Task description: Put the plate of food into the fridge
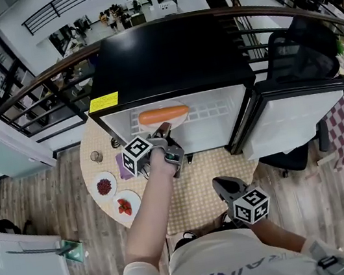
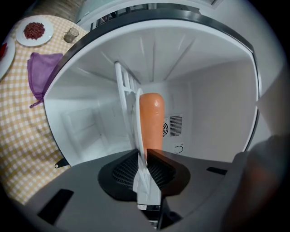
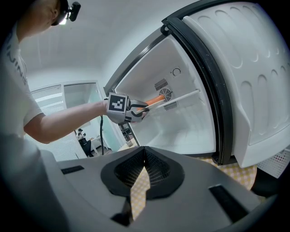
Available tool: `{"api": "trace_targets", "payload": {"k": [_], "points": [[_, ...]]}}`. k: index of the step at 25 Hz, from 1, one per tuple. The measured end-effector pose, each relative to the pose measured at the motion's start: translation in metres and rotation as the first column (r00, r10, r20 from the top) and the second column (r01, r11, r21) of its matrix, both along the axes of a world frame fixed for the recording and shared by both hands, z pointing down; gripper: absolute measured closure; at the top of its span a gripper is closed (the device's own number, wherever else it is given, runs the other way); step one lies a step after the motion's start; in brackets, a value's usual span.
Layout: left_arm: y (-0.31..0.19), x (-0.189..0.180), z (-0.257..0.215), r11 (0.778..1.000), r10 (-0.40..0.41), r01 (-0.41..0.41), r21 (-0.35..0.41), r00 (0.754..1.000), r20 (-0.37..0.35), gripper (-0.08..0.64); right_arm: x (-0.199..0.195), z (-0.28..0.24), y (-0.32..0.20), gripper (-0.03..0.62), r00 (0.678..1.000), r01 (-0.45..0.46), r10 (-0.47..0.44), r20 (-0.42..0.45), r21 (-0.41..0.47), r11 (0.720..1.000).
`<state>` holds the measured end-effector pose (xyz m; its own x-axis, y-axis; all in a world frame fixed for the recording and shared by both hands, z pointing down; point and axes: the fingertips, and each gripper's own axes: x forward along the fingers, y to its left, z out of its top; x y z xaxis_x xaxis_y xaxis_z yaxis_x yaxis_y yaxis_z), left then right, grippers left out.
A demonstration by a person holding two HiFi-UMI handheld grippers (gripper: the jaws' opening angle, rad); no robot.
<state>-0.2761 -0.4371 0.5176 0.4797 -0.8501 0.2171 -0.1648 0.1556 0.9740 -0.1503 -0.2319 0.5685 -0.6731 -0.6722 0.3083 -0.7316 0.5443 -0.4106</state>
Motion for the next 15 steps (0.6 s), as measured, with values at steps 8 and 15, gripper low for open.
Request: {"api": "trace_targets", "payload": {"k": [8,15], "points": [[0.002,0.006,-0.01,0.98,0.121,-0.157,0.119,0.957,0.264,0.451,-0.001,0.003,0.004,0.569,1.0,0.005,-0.005,-0.003,-0.011,1.0],[0.011,0.009,-0.015,0.928,0.185,-0.339,0.152,0.776,0.603,0.417,-0.007,0.006,0.007,0.57,1.0,0.026,-0.026,-0.006,-0.021,0.999]]}}
